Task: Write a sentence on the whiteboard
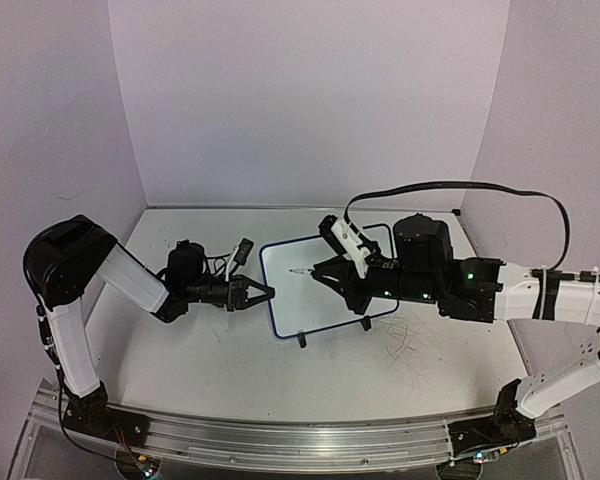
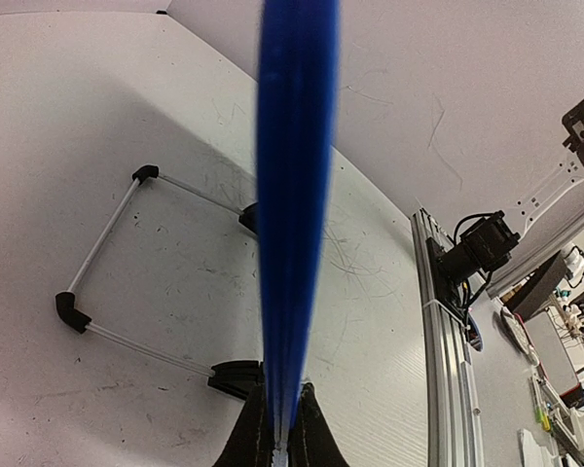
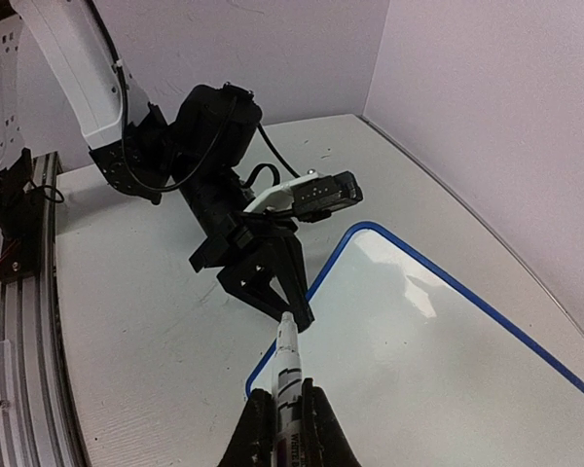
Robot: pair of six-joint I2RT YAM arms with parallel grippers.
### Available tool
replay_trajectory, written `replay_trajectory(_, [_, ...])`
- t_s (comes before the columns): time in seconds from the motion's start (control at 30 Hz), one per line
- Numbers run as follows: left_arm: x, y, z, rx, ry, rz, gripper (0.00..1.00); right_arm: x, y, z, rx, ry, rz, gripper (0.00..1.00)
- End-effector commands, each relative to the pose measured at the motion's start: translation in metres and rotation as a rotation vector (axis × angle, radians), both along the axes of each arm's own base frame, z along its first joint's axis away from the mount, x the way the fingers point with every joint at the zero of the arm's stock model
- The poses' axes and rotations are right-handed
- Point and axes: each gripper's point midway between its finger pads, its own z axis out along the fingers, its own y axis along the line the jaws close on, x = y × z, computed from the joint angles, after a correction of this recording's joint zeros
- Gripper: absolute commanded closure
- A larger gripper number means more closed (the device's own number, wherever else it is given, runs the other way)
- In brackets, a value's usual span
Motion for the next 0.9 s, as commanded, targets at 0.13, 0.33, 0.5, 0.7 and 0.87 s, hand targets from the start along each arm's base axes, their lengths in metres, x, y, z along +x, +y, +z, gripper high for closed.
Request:
replay_trajectory(0.13, [0.007, 0.003, -0.022, 0.083, 0.052, 0.054, 1.0, 0.003, 0.005, 0.009, 0.074, -0.06, -0.01, 1.0])
replay_trajectory(0.33, [0.007, 0.004, -0.023, 0.086, 0.054, 0.057, 1.0, 0.008, -0.002, 0.011, 0.087, -0.085, -0.055, 1.0])
replay_trajectory(0.5, [0.006, 0.004, -0.022, 0.085, 0.053, 0.056, 1.0, 0.001, 0.006, 0.004, 0.078, -0.072, -0.004, 1.0])
replay_trajectory(0.7, [0.005, 0.004, -0.021, 0.083, 0.052, 0.051, 1.0, -0.003, 0.013, 0.002, 0.071, -0.08, 0.016, 1.0])
replay_trajectory(0.87, [0.005, 0.004, -0.023, 0.085, 0.055, 0.05, 1.0, 0.008, -0.001, 0.007, 0.108, -0.113, -0.083, 1.0])
